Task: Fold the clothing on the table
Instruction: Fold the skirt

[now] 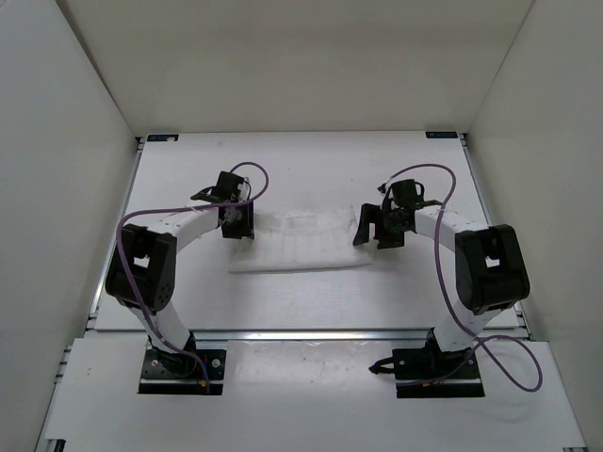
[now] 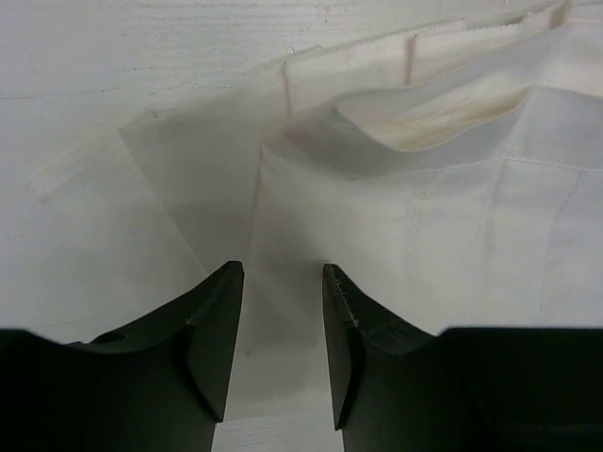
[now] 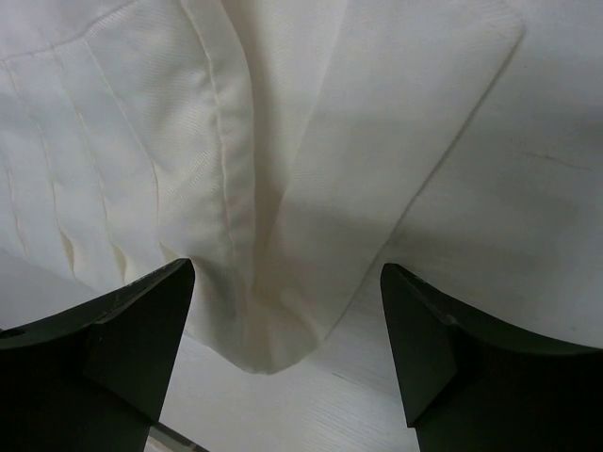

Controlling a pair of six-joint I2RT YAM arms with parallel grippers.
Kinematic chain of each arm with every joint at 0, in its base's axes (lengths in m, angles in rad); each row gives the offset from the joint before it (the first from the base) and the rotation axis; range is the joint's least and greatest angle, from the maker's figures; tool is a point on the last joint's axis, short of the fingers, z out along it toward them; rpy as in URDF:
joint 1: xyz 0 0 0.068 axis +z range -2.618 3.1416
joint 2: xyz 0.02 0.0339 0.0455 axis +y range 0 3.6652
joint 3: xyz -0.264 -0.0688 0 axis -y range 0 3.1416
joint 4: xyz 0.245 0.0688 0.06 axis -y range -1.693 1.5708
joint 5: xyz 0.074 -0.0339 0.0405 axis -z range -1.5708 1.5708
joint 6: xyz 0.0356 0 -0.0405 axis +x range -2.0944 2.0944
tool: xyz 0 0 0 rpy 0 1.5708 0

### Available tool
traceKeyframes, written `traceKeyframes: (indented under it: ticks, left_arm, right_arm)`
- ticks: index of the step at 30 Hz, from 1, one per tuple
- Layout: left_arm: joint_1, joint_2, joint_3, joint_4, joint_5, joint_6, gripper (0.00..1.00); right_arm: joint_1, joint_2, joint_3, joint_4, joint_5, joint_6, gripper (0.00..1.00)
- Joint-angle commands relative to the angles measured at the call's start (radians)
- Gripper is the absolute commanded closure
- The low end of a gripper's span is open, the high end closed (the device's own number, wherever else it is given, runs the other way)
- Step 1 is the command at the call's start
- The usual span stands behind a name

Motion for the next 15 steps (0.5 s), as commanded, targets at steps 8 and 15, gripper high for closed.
traceKeyframes:
  ticks: [8, 15]
  left_arm:
    - [0.011, 0.056, -0.003, 0.004, -0.031, 0.023, 0.61]
    - [-0.002, 0.107, 0.023, -0.005, -0.025, 0.026, 0.71]
  right_arm:
    - [0.012, 0.114, 0.082, 0.002, 0.052, -0.035, 0.42]
    - [0.021, 0.129, 0.1, 0.011, 0.103, -0.036, 0.63]
